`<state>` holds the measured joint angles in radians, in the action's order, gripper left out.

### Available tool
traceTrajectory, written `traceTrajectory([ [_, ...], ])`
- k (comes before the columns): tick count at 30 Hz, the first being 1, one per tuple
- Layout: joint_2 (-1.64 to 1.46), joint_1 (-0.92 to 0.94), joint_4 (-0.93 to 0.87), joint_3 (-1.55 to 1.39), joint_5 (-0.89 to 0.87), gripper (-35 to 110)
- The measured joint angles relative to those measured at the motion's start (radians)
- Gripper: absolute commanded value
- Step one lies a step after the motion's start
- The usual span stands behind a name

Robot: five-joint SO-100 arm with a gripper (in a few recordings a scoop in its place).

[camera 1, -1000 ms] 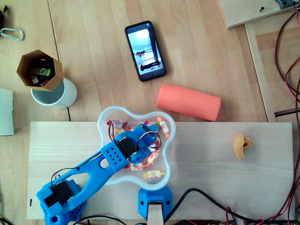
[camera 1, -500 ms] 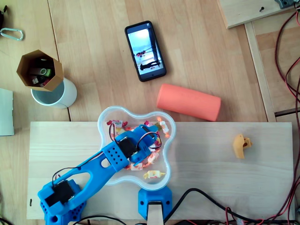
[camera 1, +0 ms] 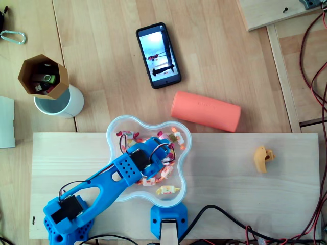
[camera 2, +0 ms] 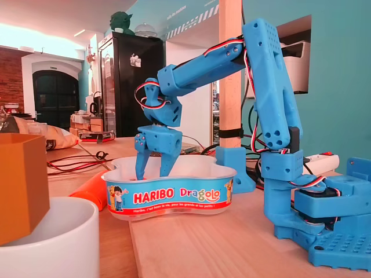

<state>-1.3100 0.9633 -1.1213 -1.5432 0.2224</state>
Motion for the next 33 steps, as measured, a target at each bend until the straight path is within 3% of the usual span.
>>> traceTrajectory([
  [7,0.0,0.0,0.0,0.0,0.0,23],
  [18,0.015,-0.002,0.0,0.0,0.011,7],
  [33,0.015,-0.002,-0.002,0.0,-0.009,-2],
])
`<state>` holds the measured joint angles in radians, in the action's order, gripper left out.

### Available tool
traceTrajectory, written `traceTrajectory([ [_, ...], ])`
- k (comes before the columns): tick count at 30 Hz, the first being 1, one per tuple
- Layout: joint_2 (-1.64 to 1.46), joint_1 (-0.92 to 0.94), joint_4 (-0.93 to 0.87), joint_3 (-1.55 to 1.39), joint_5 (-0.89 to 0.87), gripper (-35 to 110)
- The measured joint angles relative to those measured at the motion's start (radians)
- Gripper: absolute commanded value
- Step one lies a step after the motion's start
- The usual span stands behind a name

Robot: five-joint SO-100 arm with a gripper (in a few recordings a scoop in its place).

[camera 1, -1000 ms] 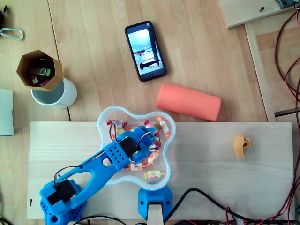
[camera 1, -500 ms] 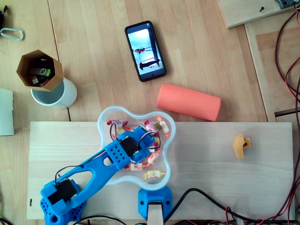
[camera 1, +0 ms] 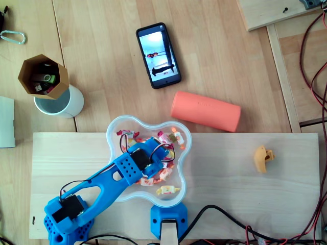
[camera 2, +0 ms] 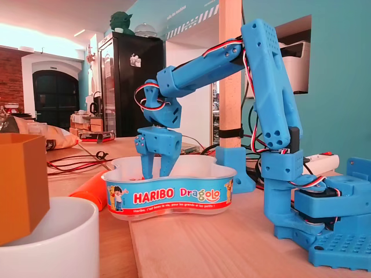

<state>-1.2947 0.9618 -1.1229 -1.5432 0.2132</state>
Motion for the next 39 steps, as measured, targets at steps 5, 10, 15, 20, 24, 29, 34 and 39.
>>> traceTrajectory([
  [5,0.0,0.0,-0.003,0.002,-0.002,-3],
  [10,0.0,0.0,-0.081,0.049,-0.009,-3],
  [15,0.0,0.0,-0.196,0.167,-0.038,-3],
  [20,0.0,-0.026,-0.311,0.301,-0.104,-3],
  [24,0.0,-0.1,-0.393,0.453,-0.137,-3],
  [29,0.0,-0.265,-0.517,0.683,-0.166,-3],
  [34,-0.009,-0.465,-0.606,0.916,-0.21,-3],
  [39,-0.097,-0.635,-0.626,0.957,-0.209,-3],
])
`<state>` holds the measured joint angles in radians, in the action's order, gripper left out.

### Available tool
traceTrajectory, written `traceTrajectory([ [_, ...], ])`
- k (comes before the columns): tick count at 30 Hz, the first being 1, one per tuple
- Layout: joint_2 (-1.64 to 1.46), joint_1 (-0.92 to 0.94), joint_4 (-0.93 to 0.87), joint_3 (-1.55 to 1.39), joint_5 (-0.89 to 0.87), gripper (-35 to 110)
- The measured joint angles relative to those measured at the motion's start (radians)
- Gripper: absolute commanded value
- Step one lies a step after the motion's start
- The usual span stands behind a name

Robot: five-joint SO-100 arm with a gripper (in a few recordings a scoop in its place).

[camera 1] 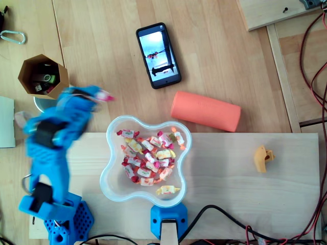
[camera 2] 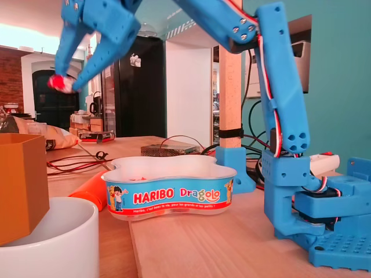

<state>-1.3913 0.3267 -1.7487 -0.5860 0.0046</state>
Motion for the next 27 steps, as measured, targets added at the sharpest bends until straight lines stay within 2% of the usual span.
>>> traceTrajectory([
  [6,-0.183,-0.1,-0.011,-0.127,0.0,-3],
  [14,-0.618,-0.301,0.017,-0.499,-0.002,-3],
  [21,-0.655,-0.318,0.253,-0.805,-0.002,-3],
  [27,-0.657,-0.319,0.296,-0.873,-0.002,-3],
])
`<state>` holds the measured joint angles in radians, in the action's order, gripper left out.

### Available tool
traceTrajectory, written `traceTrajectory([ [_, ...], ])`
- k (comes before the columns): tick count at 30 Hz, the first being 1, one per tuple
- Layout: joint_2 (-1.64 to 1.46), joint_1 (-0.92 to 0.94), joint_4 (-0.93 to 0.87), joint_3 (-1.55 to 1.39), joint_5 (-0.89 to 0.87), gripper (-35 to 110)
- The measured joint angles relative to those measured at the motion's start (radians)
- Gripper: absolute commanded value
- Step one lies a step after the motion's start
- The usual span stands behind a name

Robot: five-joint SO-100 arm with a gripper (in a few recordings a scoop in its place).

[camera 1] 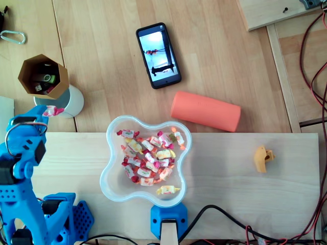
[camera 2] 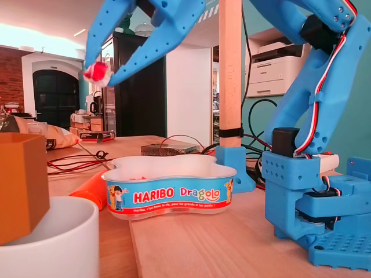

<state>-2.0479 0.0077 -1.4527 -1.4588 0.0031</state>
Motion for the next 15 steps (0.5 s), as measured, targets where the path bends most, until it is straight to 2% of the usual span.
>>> traceTrajectory([
  [15,0.0,-0.092,0.058,-0.138,0.0,-3],
])
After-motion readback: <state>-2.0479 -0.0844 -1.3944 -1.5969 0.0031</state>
